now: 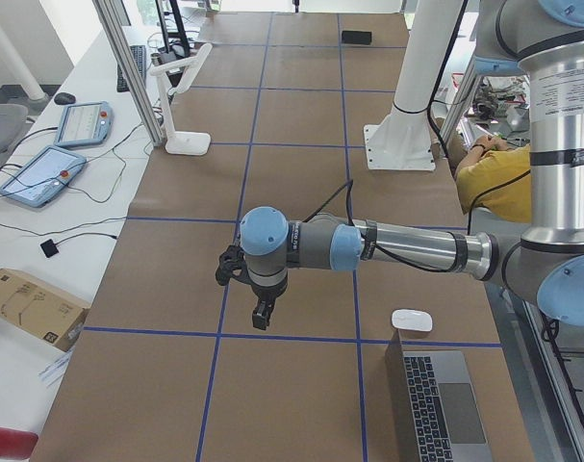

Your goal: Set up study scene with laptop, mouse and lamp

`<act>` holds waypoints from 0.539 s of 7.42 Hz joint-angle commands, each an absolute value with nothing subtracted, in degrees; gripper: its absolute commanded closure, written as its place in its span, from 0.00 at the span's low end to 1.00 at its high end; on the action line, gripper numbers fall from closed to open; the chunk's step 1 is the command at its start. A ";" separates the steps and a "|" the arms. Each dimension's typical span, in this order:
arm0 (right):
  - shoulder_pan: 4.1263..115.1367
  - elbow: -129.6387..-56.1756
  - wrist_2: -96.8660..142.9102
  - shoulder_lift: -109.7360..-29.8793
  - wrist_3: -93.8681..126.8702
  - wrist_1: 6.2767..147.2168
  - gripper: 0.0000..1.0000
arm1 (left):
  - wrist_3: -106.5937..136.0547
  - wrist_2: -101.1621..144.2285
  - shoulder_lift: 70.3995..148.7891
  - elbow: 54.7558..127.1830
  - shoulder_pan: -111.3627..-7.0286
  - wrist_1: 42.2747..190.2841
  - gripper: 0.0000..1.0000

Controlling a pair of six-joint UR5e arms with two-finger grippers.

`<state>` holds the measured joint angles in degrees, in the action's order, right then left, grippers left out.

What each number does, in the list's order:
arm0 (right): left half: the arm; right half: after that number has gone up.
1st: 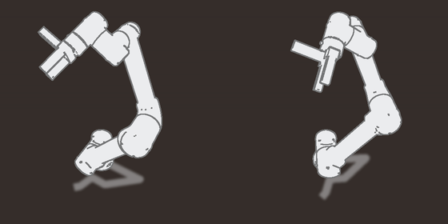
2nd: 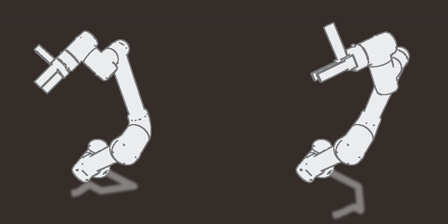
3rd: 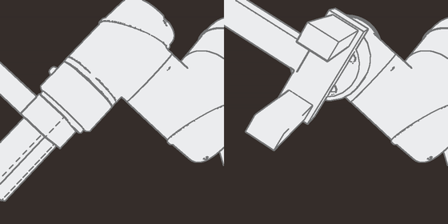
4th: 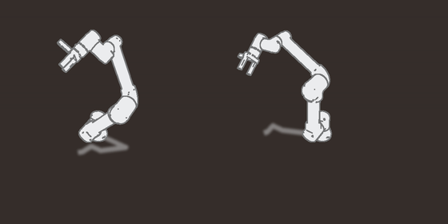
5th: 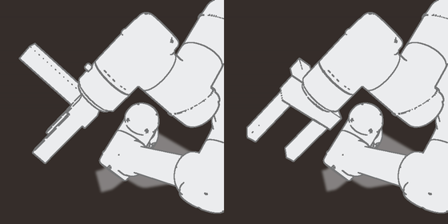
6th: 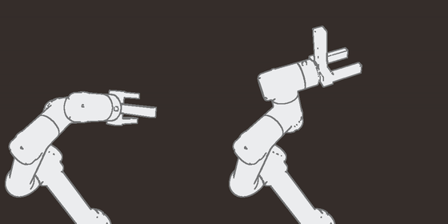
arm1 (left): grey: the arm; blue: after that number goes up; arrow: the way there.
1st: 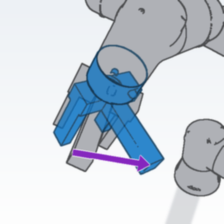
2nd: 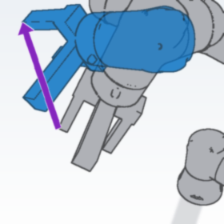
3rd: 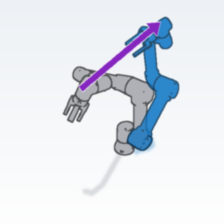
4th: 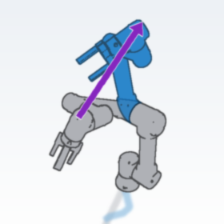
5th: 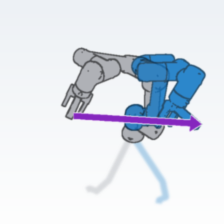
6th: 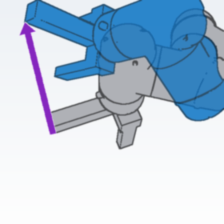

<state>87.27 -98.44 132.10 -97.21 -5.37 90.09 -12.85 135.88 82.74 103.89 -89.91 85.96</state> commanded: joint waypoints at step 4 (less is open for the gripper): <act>87.28 -98.53 132.10 -97.21 -5.45 90.09 0.00 | -13.09 135.79 84.10 104.68 -89.91 86.13 0.00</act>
